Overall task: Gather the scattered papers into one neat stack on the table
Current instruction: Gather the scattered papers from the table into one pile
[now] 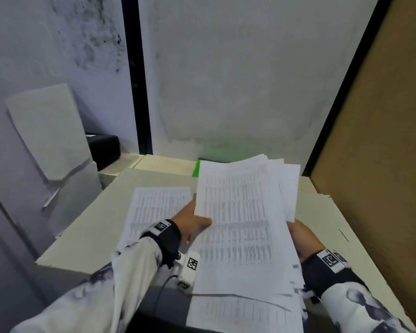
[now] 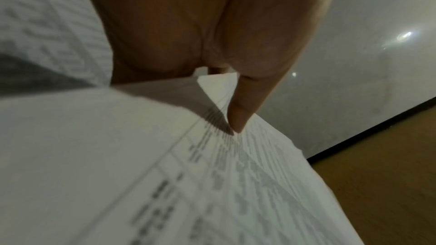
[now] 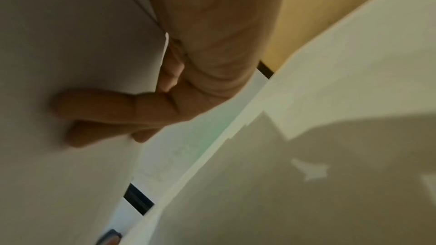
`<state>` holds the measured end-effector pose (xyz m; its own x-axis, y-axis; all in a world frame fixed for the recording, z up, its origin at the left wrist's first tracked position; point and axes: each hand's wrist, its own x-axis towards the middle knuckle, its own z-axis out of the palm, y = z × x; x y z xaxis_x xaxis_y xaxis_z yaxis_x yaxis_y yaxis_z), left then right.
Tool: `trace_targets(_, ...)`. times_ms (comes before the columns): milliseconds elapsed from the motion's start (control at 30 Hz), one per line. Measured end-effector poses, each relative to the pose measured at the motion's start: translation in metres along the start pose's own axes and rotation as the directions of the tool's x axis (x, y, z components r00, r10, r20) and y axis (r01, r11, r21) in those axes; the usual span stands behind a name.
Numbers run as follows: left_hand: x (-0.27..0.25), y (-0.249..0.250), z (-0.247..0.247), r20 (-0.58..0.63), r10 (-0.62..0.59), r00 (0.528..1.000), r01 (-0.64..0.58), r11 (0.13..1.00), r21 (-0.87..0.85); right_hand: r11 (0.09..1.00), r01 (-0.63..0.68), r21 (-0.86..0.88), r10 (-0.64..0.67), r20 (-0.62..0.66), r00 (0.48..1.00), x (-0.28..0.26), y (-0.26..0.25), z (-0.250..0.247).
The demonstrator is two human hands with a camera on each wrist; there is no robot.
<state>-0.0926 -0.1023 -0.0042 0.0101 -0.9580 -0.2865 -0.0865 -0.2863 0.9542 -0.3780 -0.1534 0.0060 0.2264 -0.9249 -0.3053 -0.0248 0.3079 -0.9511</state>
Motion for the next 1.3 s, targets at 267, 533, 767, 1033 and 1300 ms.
trace_targets(267,-0.007,-0.006,0.034,-0.12,-0.005,0.993,0.021,0.992,0.127,0.989,-0.085,0.119,0.073,0.104,0.992,0.007,0.008,-0.01)
trace_targets(533,0.002,-0.044,-0.079,-0.599,-0.197,0.776,0.626,0.354,0.695,1.0,-0.015,0.022,0.013,0.095,0.995,0.029,0.023,-0.011)
trace_targets(767,-0.007,-0.052,-0.099,-0.64,-0.168,0.75,0.658,0.294,0.693,0.991,-0.115,-0.062,0.117,0.035,0.992,0.051,0.056,-0.017)
trace_targets(1033,-0.013,-0.041,-0.138,-0.656,-0.179,0.733,0.603,0.618,0.505,0.994,-0.112,0.013,0.111,0.075,0.991,0.05,0.066,-0.02)
trace_targets(1300,-0.037,0.072,-0.109,-0.253,0.239,0.938,-0.171,0.95,0.261,0.988,-0.059,0.143,0.036,0.153,0.988,0.045,0.069,0.0)
